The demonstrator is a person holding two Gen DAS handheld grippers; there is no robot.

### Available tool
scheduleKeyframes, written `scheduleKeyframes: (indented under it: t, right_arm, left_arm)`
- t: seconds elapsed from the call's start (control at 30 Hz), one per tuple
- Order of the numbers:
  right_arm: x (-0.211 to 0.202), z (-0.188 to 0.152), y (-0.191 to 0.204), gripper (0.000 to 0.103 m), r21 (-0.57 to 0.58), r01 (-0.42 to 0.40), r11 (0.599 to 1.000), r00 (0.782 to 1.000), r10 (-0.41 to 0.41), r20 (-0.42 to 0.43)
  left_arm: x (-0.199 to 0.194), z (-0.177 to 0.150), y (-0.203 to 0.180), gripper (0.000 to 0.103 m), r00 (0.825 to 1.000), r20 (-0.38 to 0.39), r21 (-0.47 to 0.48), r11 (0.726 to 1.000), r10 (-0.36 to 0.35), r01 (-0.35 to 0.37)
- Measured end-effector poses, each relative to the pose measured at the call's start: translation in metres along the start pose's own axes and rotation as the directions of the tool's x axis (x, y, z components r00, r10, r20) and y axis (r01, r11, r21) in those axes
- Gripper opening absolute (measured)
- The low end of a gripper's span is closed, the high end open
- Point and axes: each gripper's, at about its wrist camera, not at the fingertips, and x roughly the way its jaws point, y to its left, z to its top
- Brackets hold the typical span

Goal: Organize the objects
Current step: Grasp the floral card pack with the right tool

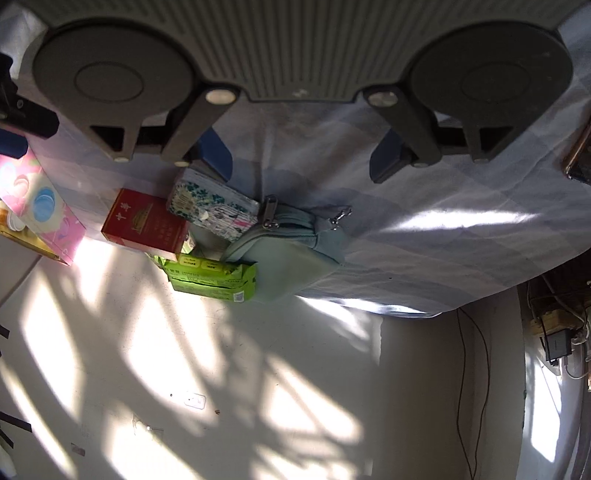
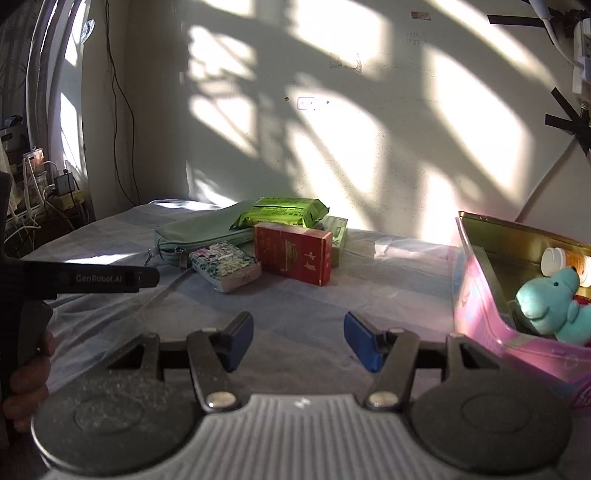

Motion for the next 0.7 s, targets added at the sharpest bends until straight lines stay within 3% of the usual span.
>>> scheduleKeyframes:
  t: [0.13,0.27,0.4,0.53,0.57,0.6,0.7]
  right_arm:
    - [0.044,0.018,0.019,0.060,-0.052,-0.090,0.995,0.995,0.088,-0.045]
    - [0.088,0.035,0.028,0.060,0.002,-0.166,0.986,0.983,0.165,-0.083]
    - [0.118,0.046,0.040,0.074,-0.072,-0.203,0.977,0.976,0.196,-0.094]
    - [0.145,0.050,0.043,0.076,-0.127,-0.205,0.971,0.974,0.189,-0.127]
    - [0.151,0.049,0.041,0.075,-0.121,-0.210,0.970,0.971,0.193,-0.138]
    - [0.155,0.049,0.039,0.063,-0.109,-0.218,0.970,0.968,0.201,-0.152]
    - [0.151,0.047,0.036,0.058,-0.097,-0.220,0.971,0.968,0.205,-0.148]
  left_arm:
    - [0.003,0.004,0.019,0.083,1.000,0.011,-0.127,0.992,0.025,-0.024]
    - [-0.002,0.004,0.014,0.083,0.998,0.045,-0.107,0.993,0.051,-0.046]
    - [-0.001,0.004,0.009,0.083,0.997,0.058,-0.070,0.996,0.052,-0.048]
    - [0.000,0.004,0.008,0.084,0.997,0.055,-0.067,0.997,0.053,-0.049]
    - [0.000,0.004,0.009,0.084,0.997,0.053,-0.072,0.996,0.054,-0.050]
    - [0.001,0.004,0.010,0.084,0.997,0.052,-0.076,0.996,0.054,-0.050]
    - [0.001,0.004,0.010,0.084,0.997,0.052,-0.076,0.996,0.055,-0.051]
